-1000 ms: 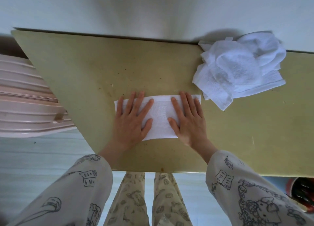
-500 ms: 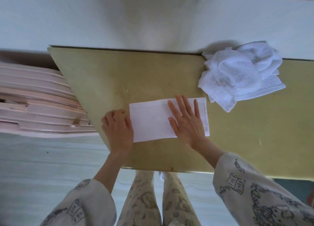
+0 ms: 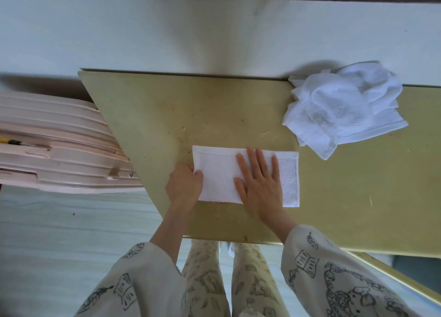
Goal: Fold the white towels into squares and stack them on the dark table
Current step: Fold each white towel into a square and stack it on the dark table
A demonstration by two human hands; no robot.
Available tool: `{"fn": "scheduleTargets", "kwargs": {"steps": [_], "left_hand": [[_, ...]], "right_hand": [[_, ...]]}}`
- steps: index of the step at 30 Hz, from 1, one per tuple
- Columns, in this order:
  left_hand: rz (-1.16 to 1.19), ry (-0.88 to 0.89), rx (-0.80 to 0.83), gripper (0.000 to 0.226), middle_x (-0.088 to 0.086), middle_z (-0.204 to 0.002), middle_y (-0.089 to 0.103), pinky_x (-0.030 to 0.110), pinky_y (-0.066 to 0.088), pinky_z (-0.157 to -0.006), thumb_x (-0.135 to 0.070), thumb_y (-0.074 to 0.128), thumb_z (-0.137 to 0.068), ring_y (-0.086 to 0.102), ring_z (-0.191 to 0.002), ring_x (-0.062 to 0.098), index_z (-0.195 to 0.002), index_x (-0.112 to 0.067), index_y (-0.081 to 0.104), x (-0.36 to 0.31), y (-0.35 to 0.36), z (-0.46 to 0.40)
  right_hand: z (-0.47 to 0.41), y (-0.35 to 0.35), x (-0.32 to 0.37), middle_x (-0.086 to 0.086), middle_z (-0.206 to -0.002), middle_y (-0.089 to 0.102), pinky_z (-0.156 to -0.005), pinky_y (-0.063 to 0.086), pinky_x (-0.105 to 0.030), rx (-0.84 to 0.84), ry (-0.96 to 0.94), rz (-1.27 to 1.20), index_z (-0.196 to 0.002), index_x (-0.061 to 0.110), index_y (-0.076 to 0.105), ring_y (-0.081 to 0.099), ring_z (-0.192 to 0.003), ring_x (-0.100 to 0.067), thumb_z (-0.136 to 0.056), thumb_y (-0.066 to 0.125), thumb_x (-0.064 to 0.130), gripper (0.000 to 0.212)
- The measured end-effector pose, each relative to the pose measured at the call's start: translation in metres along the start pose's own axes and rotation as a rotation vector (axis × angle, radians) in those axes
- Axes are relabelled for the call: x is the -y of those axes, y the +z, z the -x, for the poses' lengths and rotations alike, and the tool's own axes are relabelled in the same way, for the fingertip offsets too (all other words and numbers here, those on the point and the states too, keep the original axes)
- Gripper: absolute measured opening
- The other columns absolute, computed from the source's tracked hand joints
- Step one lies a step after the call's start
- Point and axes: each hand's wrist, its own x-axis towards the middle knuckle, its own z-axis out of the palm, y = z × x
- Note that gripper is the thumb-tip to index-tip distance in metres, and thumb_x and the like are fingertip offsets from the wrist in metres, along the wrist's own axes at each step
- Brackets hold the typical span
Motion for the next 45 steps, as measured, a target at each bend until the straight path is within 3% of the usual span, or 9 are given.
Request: {"fn": "scheduleTargets", "kwargs": {"steps": [6, 10, 16, 19, 22, 24, 28, 35, 45], "left_hand": [[0.286, -0.017, 0.178, 0.007, 0.003, -0.084, 0.058, 0.028, 0.046, -0.064, -0.009, 0.063, -0.082, 0.056, -0.082, 0.022, -0.086, -0.008, 0.058, 0.000, -0.014, -0.004], [0.379, -0.029, 0.223, 0.011, 0.003, -0.082, 0.063, 0.037, 0.052, -0.078, -0.006, 0.063, -0.080, 0.062, -0.089, 0.027, -0.074, -0.013, 0.059, 0.004, -0.017, -0.010], [0.382, 0.086, 0.162, 0.019, -0.002, -0.083, 0.058, 0.032, 0.045, -0.072, -0.012, 0.065, -0.081, 0.057, -0.086, 0.022, -0.097, -0.014, 0.055, -0.003, -0.017, 0.001], [0.373, 0.209, 0.118, 0.024, -0.003, -0.076, 0.052, 0.026, 0.042, -0.064, -0.018, 0.067, -0.082, 0.051, -0.072, 0.016, -0.101, -0.020, 0.053, -0.018, -0.020, 0.015], [0.352, 0.356, 0.085, 0.021, -0.003, -0.070, 0.047, 0.014, 0.037, -0.054, -0.021, 0.066, -0.083, 0.045, -0.062, 0.010, -0.097, -0.025, 0.052, -0.038, -0.014, 0.036], [0.359, 0.425, 0.086, 0.018, -0.004, -0.065, 0.044, 0.010, 0.036, -0.050, -0.018, 0.065, -0.084, 0.041, -0.056, 0.005, -0.096, -0.022, 0.053, -0.053, -0.002, 0.049], [0.358, 0.422, 0.160, 0.017, -0.005, -0.061, 0.042, 0.020, 0.040, -0.055, -0.014, 0.060, -0.087, 0.043, -0.050, 0.006, -0.104, -0.012, 0.055, -0.074, 0.040, 0.063], [0.121, 0.438, 0.265, 0.030, -0.008, -0.070, 0.043, 0.001, 0.036, -0.050, -0.008, 0.057, -0.087, 0.045, -0.055, 0.003, -0.116, -0.012, 0.051, -0.088, 0.089, 0.075], [0.096, 0.504, 0.343, 0.040, -0.006, -0.086, 0.051, 0.001, 0.038, -0.068, -0.014, 0.058, -0.089, 0.052, -0.078, 0.005, -0.127, -0.015, 0.048, -0.092, 0.112, 0.082]], "right_hand": [[0.000, 0.000, 0.000, -0.008, -0.156, 0.017, -0.114, 0.007, -0.052, 0.013, 0.016, -0.016, -0.147, 0.021, 0.021, 0.012, -0.144, -0.024, -0.094, 0.025, 0.045, 0.058], [-0.002, 0.000, 0.001, -0.008, -0.155, 0.018, -0.114, 0.008, -0.052, 0.013, 0.018, -0.015, -0.147, 0.021, 0.023, 0.012, -0.143, -0.024, -0.094, 0.026, 0.045, 0.058], [-0.004, 0.000, 0.002, -0.008, -0.155, 0.020, -0.113, 0.007, -0.052, 0.033, 0.032, -0.048, -0.146, 0.021, 0.022, 0.012, -0.143, -0.023, -0.093, 0.027, 0.046, 0.058], [-0.006, -0.011, -0.004, -0.012, -0.151, 0.029, -0.114, 0.019, -0.048, -0.022, 0.001, -0.265, -0.143, 0.017, 0.031, 0.023, -0.141, -0.025, -0.093, 0.033, 0.040, 0.055], [0.006, -0.037, -0.018, -0.009, -0.147, 0.039, -0.098, 0.040, -0.029, -0.167, 0.156, -0.630, -0.133, 0.012, 0.049, 0.037, -0.133, -0.018, -0.096, 0.045, 0.020, 0.039], [0.019, -0.054, -0.033, -0.007, -0.125, 0.060, -0.089, 0.048, -0.027, -0.245, 0.344, -0.793, -0.116, 0.009, 0.062, 0.059, -0.111, -0.018, -0.094, 0.050, 0.009, 0.026], [0.031, -0.064, -0.064, -0.004, -0.081, 0.067, -0.072, 0.056, -0.028, -0.050, 0.716, -1.186, -0.100, 0.007, 0.065, 0.065, -0.071, -0.019, -0.094, 0.046, 0.005, 0.021], [0.039, -0.058, -0.083, -0.008, -0.083, 0.069, -0.075, 0.057, -0.031, 0.066, 0.850, -1.434, -0.094, 0.006, 0.065, 0.067, -0.073, -0.018, -0.094, 0.045, 0.006, 0.020], [0.040, -0.060, -0.088, -0.013, -0.087, 0.071, -0.083, 0.056, -0.044, 0.094, 0.818, -1.384, -0.094, 0.005, 0.070, 0.070, -0.083, -0.025, -0.093, 0.048, 0.010, 0.022]]}}
